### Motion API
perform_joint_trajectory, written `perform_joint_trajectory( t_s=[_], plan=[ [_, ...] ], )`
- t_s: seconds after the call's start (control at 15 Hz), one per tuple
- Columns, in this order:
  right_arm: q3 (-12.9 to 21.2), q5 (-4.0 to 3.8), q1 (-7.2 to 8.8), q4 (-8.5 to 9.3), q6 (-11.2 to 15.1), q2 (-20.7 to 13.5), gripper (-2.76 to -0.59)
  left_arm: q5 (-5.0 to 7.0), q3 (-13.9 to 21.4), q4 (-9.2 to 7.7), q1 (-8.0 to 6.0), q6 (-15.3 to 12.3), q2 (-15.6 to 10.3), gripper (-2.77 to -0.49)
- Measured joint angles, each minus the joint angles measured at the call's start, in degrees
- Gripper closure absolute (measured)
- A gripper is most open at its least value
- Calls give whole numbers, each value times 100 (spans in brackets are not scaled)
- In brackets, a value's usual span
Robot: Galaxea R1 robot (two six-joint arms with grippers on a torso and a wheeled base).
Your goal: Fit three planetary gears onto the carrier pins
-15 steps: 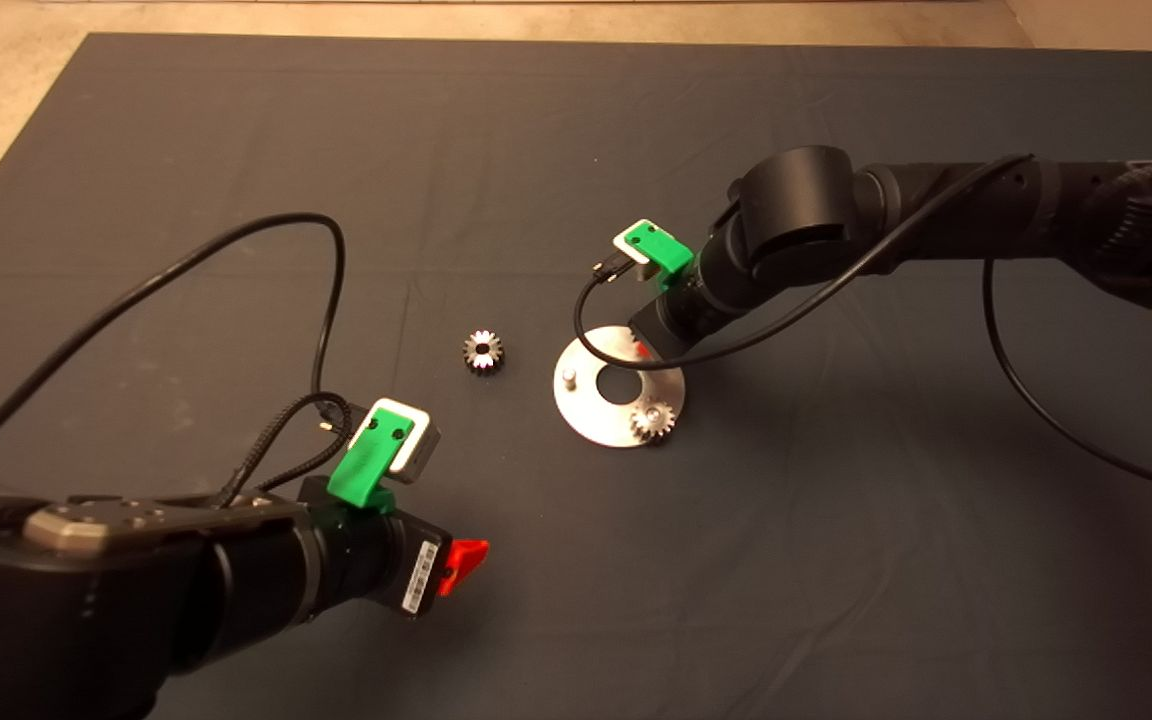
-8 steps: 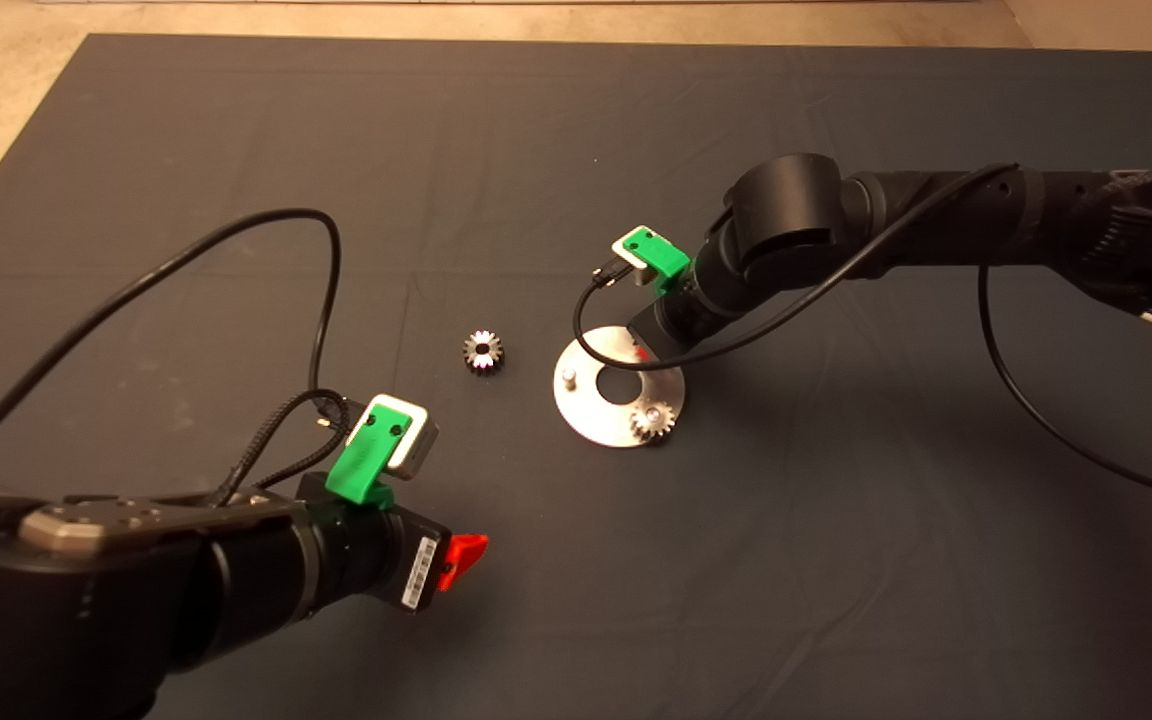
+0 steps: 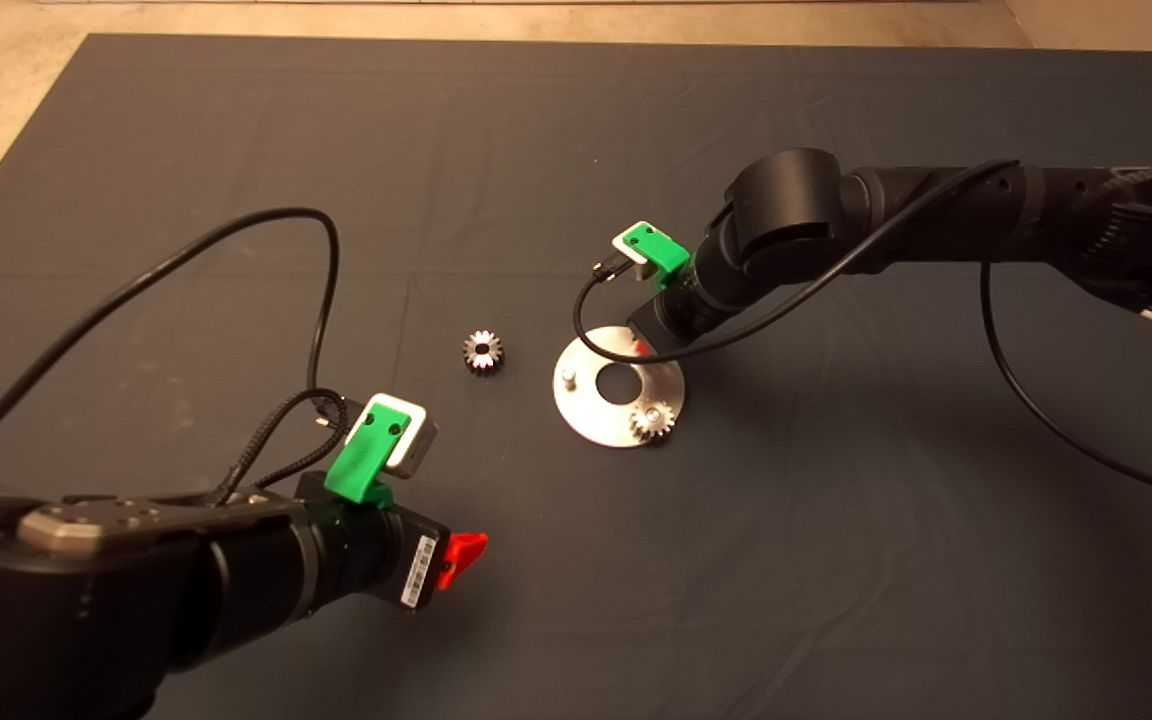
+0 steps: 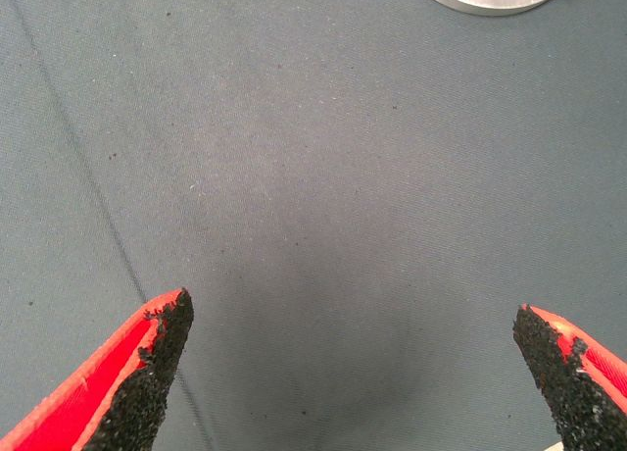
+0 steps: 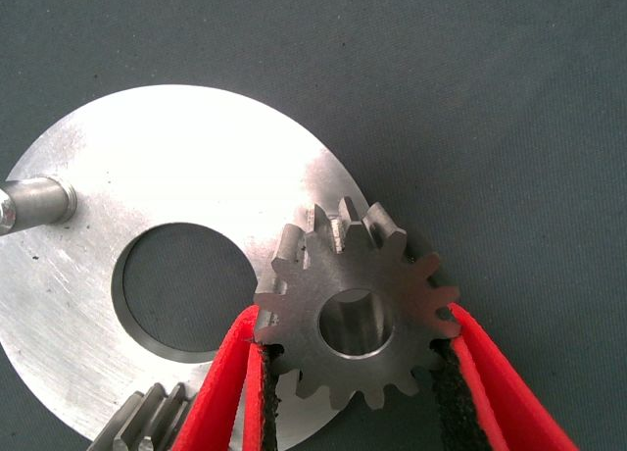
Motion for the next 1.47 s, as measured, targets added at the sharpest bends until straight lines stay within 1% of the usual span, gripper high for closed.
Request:
perform_joint_trajectory(
  t_s=[0.13, 0.4, 0.53, 0.73, 1.0, 1.47],
  plan=[
    [-49, 2, 5, 0, 0, 37, -84, 0, 0, 5, 0, 0, -3, -236],
    [-77, 35, 15, 6, 0, 45, -83, 0, 0, 16, 0, 1, -15, -236],
    [-85, 28, 13, 9, 0, 61, -83, 0, 0, 18, 0, 0, -13, -236],
    [-96, 38, 2, 11, 0, 72, -84, 0, 0, 20, 0, 0, -15, -236],
    [-98, 22, -1, 13, 0, 80, -84, 0, 0, 29, 0, 0, -15, -236],
    [-96, 28, -1, 13, 0, 78, -84, 0, 0, 38, 0, 2, -15, -236]
  ],
)
